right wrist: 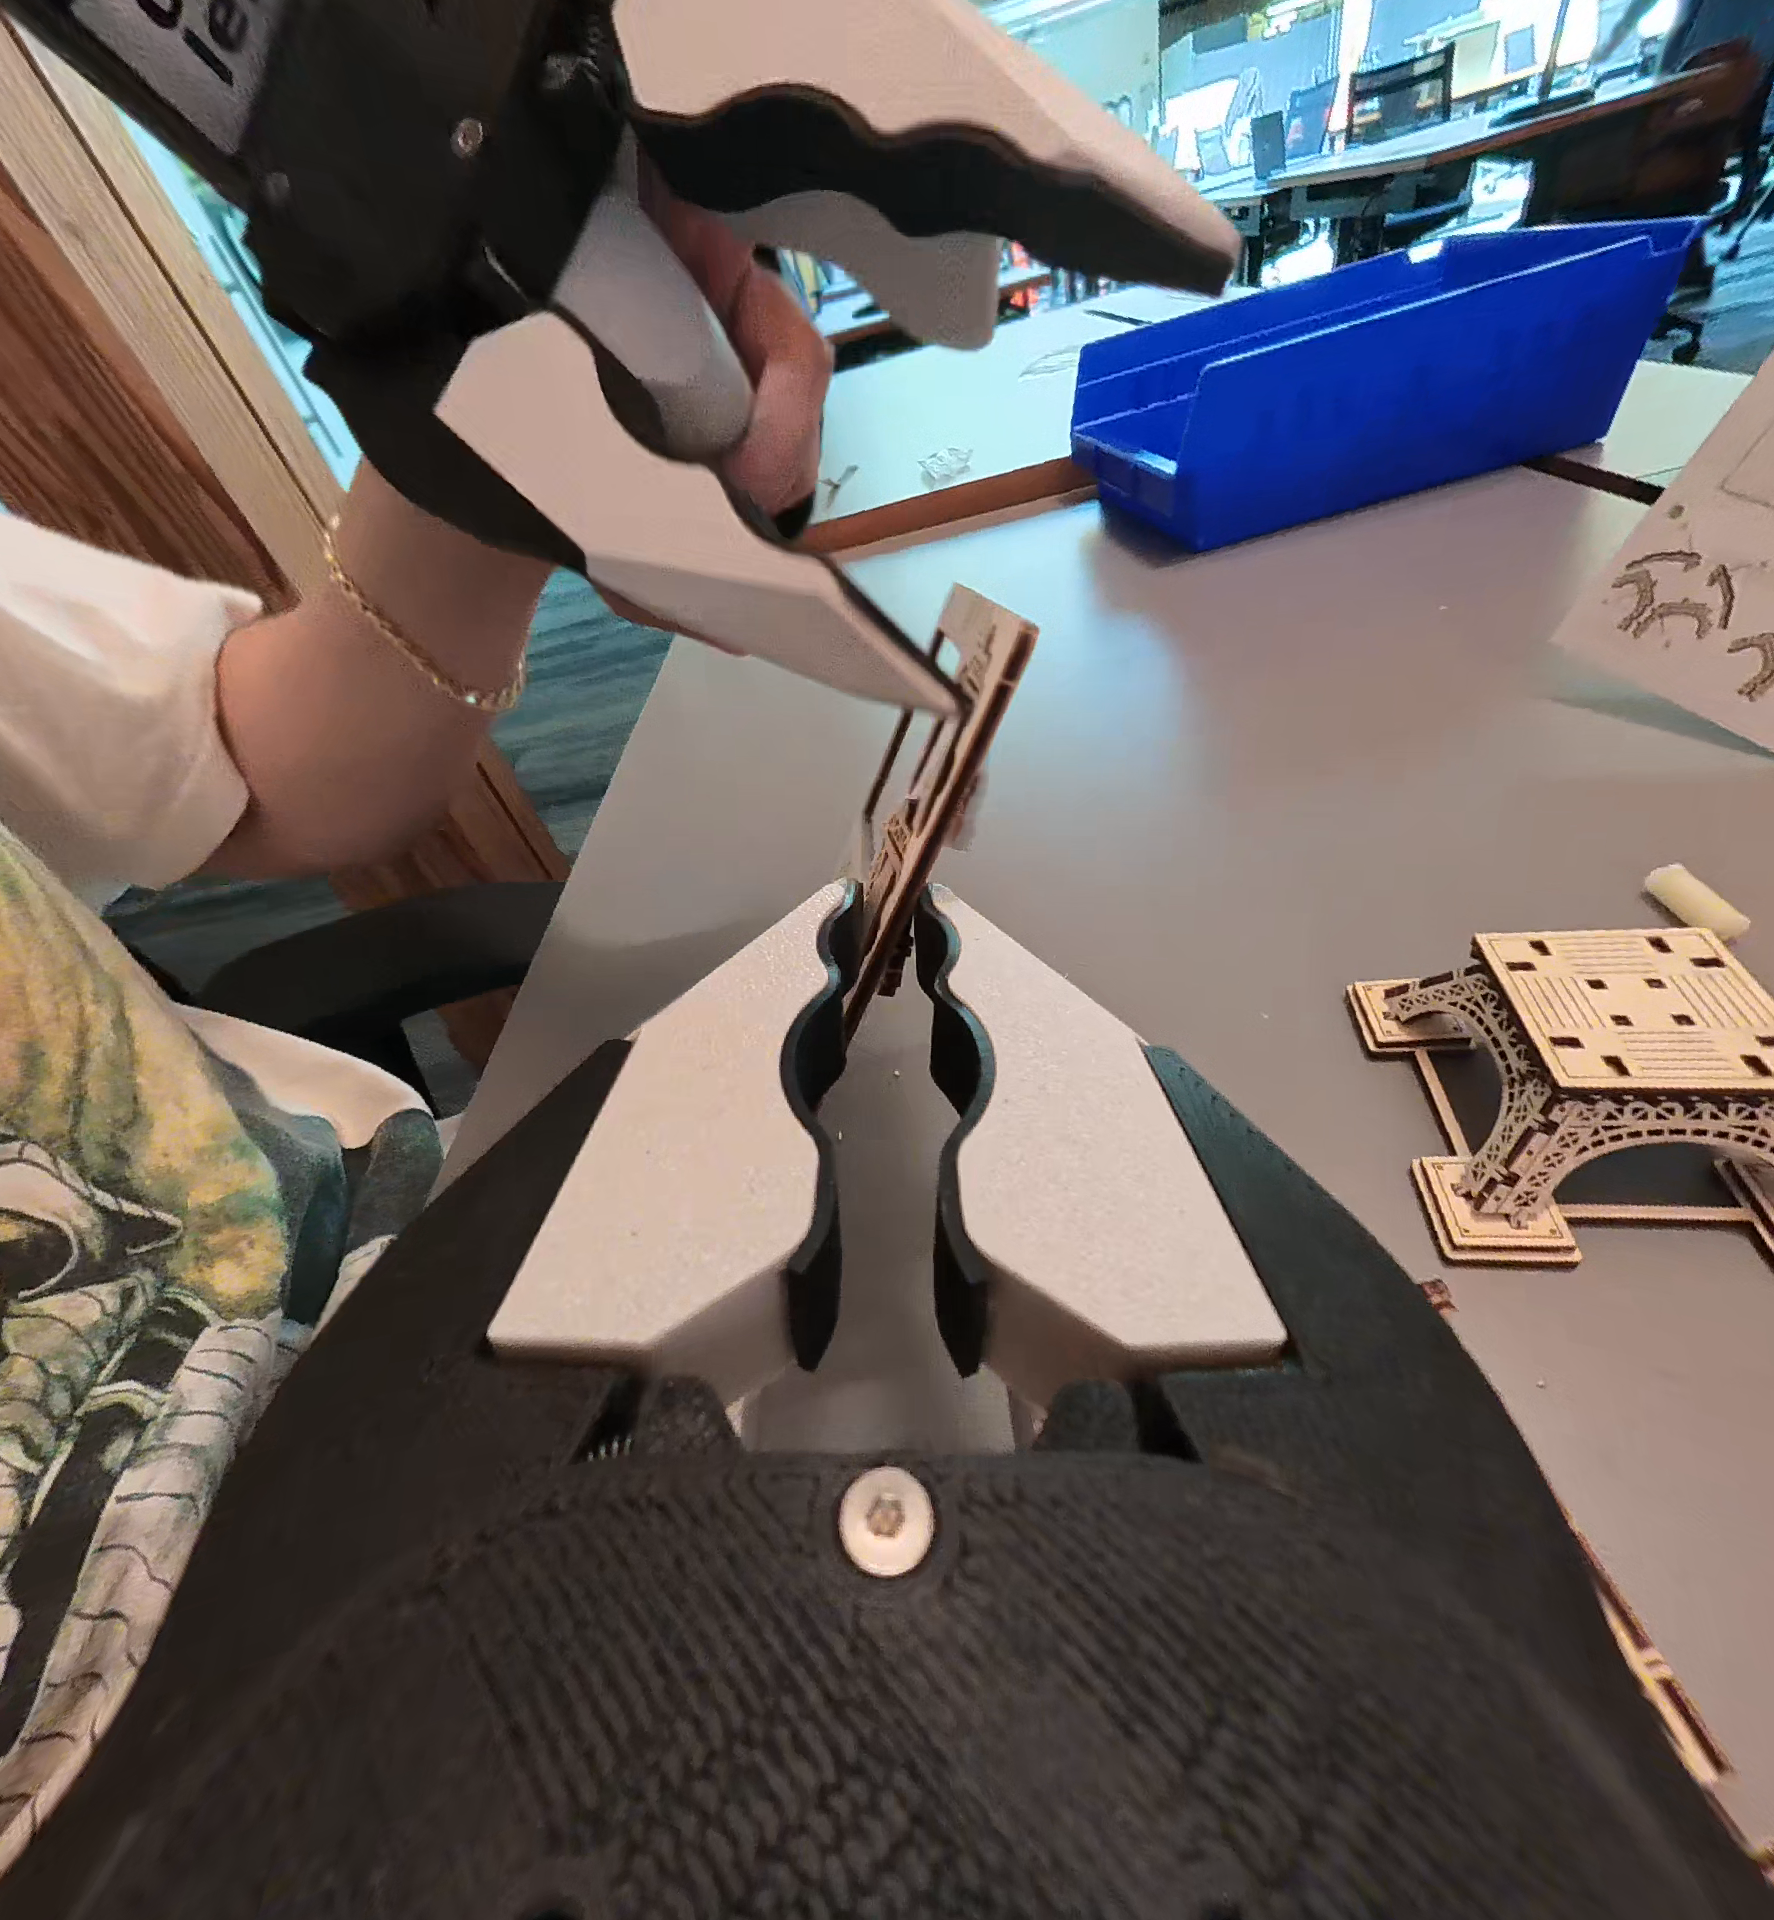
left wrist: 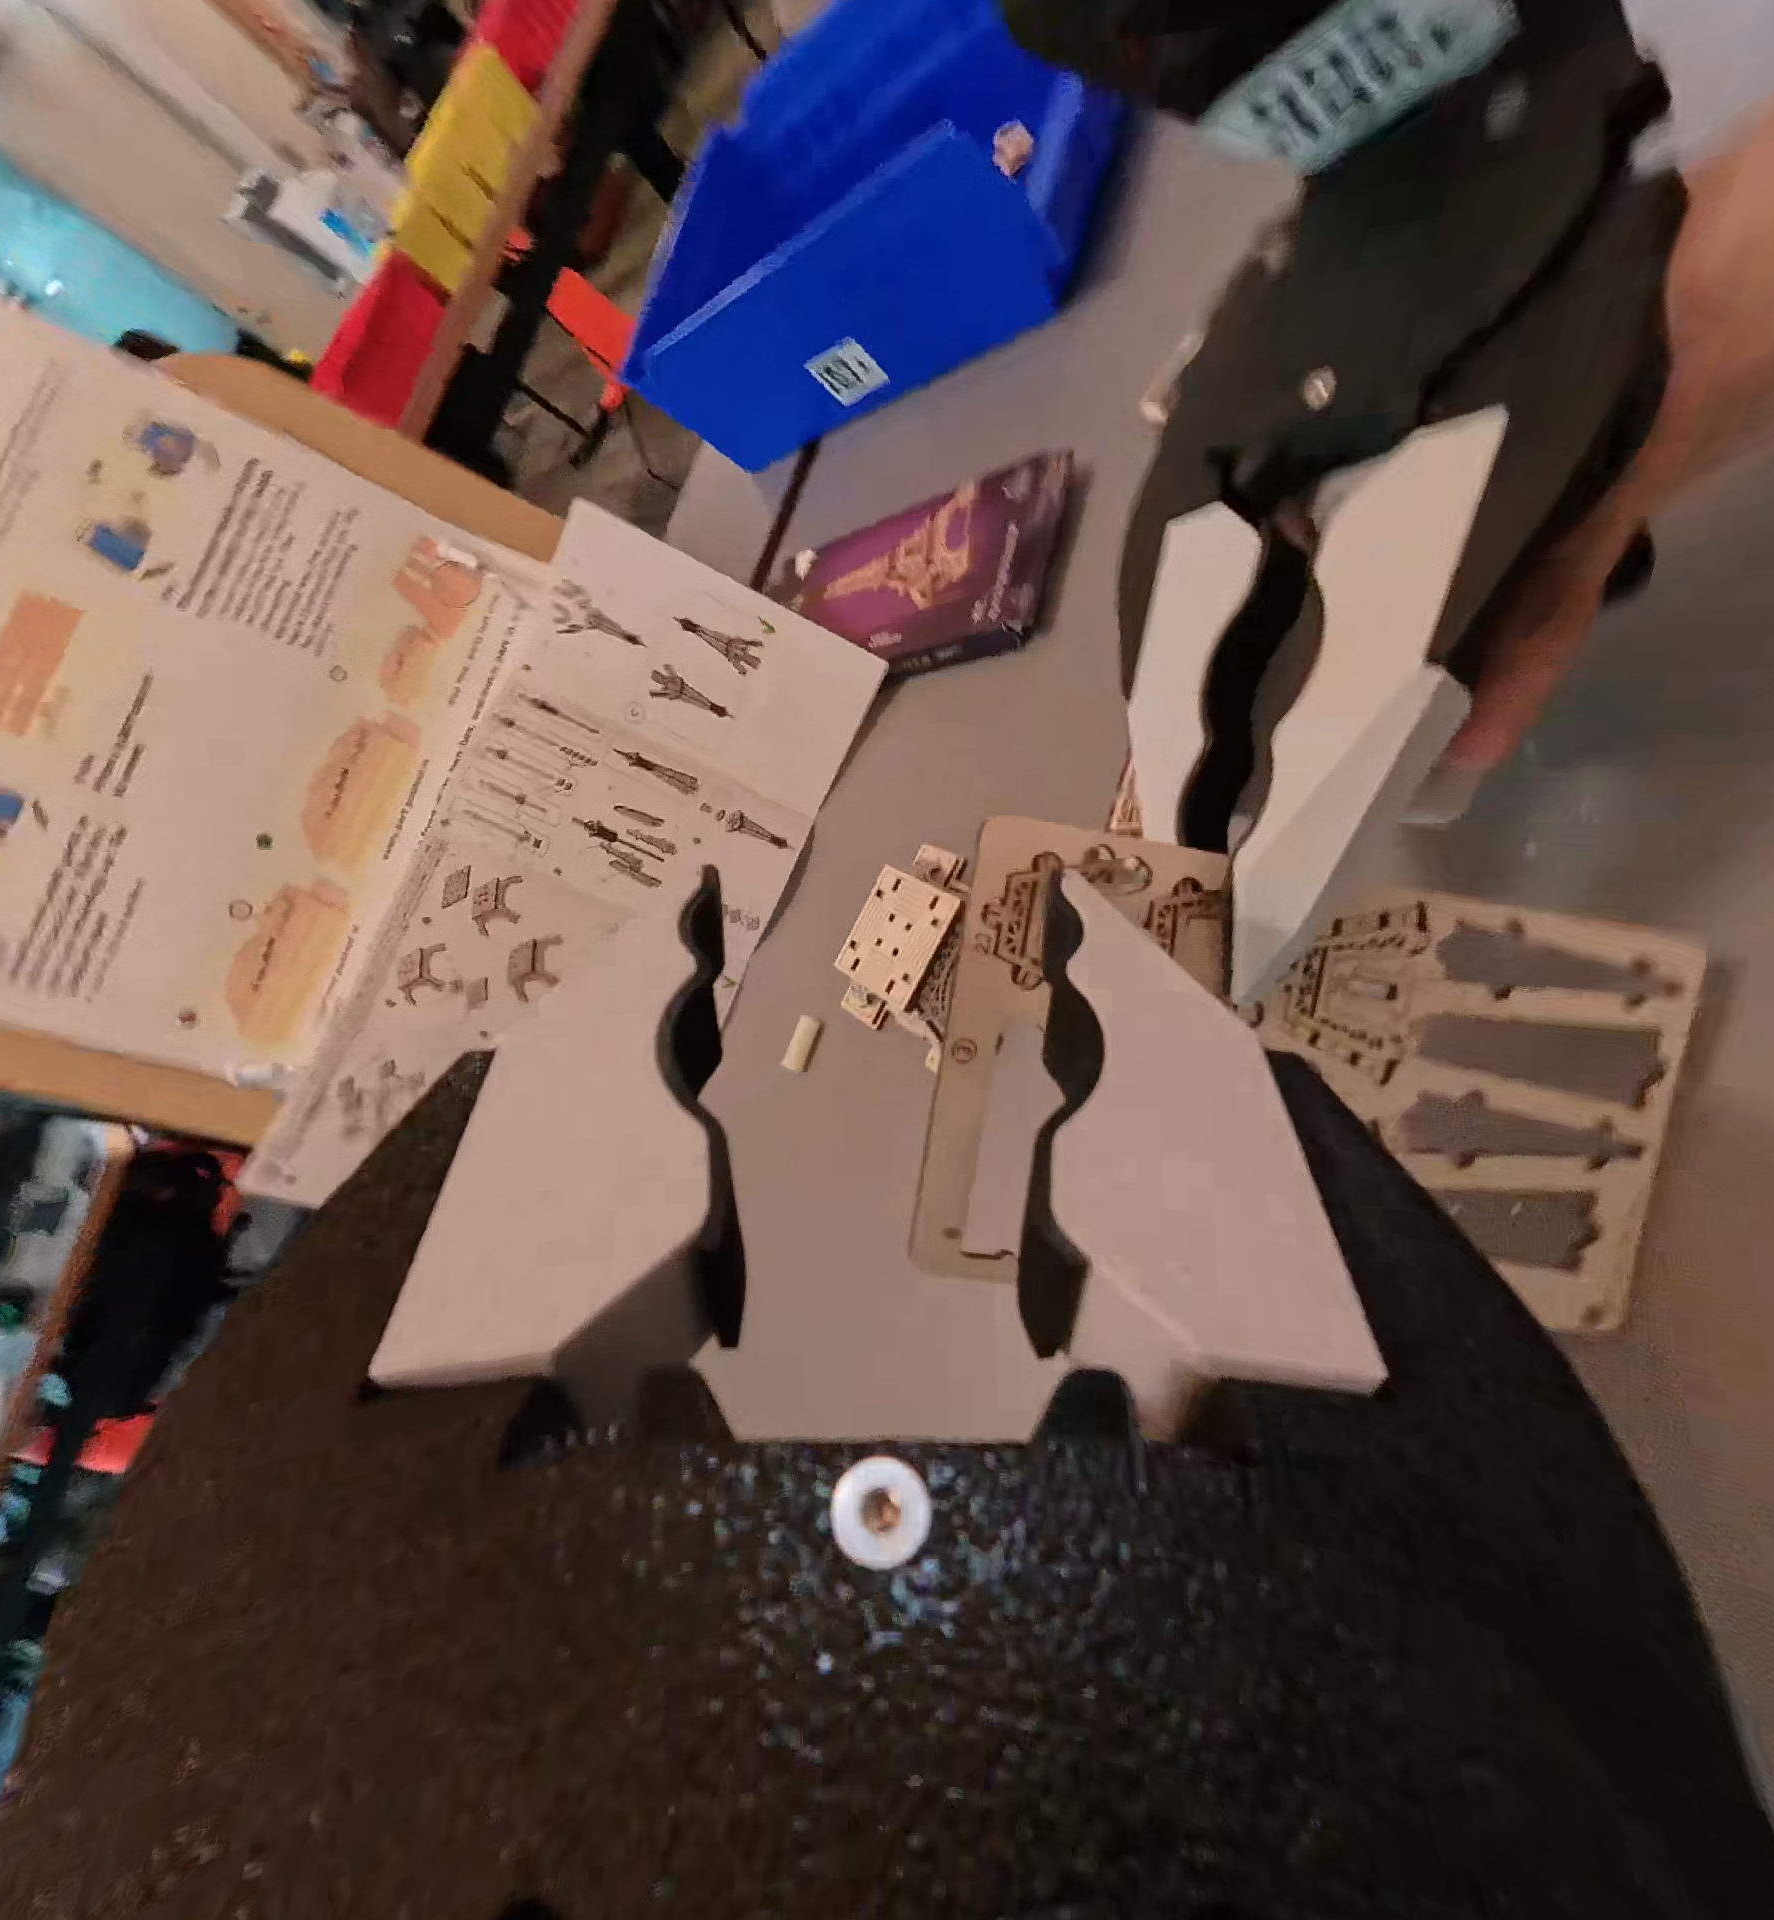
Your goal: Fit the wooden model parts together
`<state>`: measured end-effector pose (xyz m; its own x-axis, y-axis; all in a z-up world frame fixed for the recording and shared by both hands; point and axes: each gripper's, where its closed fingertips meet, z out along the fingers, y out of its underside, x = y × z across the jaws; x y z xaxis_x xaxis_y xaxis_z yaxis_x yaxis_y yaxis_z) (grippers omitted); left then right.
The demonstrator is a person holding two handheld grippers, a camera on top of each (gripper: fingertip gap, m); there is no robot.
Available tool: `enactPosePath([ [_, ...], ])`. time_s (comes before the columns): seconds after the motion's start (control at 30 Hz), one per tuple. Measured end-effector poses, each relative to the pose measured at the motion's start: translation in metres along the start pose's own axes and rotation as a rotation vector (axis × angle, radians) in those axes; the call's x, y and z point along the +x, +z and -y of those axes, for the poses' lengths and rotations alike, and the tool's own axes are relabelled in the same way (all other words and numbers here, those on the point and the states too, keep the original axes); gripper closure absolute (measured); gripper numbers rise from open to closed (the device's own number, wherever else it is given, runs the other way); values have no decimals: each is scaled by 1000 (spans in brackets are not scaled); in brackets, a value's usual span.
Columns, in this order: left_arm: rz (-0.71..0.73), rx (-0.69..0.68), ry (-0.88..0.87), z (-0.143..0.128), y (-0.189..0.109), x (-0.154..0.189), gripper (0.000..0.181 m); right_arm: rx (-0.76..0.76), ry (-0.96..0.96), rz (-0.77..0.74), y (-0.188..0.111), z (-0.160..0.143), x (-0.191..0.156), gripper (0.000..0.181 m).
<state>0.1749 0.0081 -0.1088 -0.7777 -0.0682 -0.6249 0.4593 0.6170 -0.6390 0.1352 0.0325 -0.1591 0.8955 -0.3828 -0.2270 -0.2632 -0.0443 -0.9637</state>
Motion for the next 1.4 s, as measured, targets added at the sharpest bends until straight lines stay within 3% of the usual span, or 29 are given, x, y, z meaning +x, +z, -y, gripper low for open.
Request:
enactPosePath([
  [0.1, -45, -31, 277, 4, 8, 6, 117, -49, -4, 9, 0, -7, 0, 174],
  [0.3, -153, 41, 970, 25, 10, 30, 115, -98, 66, 125, -6, -13, -9, 175],
  [0.6, -593, -225, 1210, 2, 23, 58, 120, -185, 28, 152, -1, -28, -17, 172],
  [0.7, -672, -285, 1240, -3, 29, 62, 112, -196, 40, 155, 1, -32, -17, 172],
  [0.8, -636, -319, 1270, -7, 41, 62, 107, -215, 68, 123, 2, -38, -9, 171],
  [0.87, -564, -340, 1247, -10, 46, 58, 114, -209, 113, 99, 0, -40, -1, 171],
  [0.93, -457, -329, 1110, -6, 49, 44, 111, -167, 184, 78, -1, -36, 7, 172],
  [1.03, -440, -278, 621, 1, 36, 23, 113, -69, 200, 121, -6, -18, 3, 175],
  [1.1, -549, -234, 290, -4, 23, 22, 113, -58, 159, 96, -7, -13, 4, 176],
  [1.17, -647, -219, 66, -19, 12, 23, 114, -77, 105, 66, -7, -17, 8, 174],
  [1.27, -773, -260, -95, -48, -1, 36, 129, -38, 129, 92, -8, -12, 6, 176],
  [1.33, -836, -223, -104, -54, -5, 47, 157, -25, 114, 105, -8, -10, 3, 176],
  [1.4, -838, -183, -103, -54, -4, 48, 164, -28, 107, 108, -7, -11, 2, 175],
])
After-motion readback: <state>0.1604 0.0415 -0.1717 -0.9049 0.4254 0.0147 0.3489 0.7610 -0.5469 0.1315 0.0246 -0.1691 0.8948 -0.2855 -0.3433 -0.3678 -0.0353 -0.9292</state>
